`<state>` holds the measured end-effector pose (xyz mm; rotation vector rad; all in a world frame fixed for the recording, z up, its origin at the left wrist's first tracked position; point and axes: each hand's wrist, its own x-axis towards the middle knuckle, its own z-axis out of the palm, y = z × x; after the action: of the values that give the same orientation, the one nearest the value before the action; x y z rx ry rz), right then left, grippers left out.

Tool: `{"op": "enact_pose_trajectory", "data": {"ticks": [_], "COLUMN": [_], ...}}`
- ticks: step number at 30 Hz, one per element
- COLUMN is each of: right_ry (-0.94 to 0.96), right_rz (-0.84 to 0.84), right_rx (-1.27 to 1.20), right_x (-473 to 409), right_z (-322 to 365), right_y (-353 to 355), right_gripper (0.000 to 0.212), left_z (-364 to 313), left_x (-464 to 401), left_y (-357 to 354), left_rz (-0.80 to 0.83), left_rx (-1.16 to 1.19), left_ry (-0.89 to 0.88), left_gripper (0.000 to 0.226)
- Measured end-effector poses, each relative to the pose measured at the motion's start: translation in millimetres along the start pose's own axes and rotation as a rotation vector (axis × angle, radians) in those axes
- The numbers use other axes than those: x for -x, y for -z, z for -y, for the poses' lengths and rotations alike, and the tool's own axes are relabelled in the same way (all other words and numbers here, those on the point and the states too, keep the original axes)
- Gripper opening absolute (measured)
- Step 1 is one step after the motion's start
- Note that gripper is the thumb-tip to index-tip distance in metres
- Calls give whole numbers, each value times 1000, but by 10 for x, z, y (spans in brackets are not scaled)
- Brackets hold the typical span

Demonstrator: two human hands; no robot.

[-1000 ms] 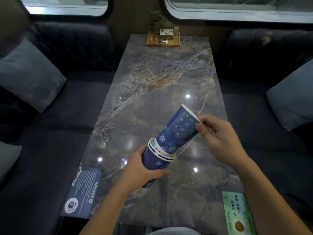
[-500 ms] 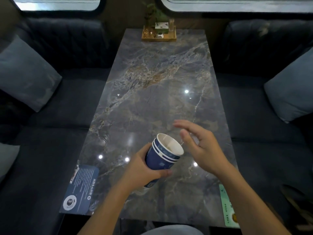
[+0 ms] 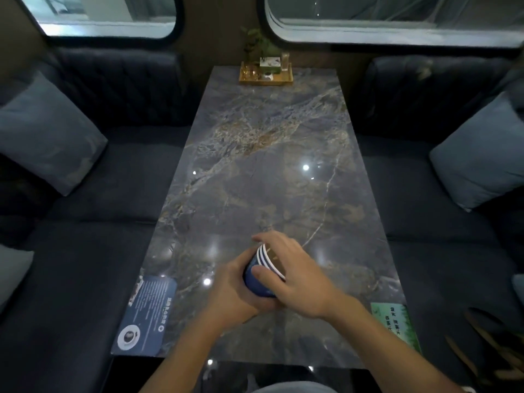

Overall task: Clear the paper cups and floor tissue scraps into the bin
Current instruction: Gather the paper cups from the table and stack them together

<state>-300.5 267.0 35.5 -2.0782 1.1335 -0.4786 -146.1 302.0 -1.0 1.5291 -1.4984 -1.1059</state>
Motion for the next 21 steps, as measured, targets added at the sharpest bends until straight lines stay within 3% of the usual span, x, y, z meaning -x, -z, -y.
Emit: {"op": "enact_pose_trajectory", "data": {"ticks": [18,21], "right_ry": [-31,-50], "right_rz": [-265,-302], "right_rx": [-101,-126], "right_x": [858,1068], "right_z": [1147,1272], "right_y": [-1208,-1440], "right_gripper": [48,46], "left_z": [319,402], "left_x": [1455,1785], "left_y": [819,945], "left_rz": [127,153], "left_rx": [-23,-15], "left_ry": [-79,-93], "left_gripper": [98,91]}}
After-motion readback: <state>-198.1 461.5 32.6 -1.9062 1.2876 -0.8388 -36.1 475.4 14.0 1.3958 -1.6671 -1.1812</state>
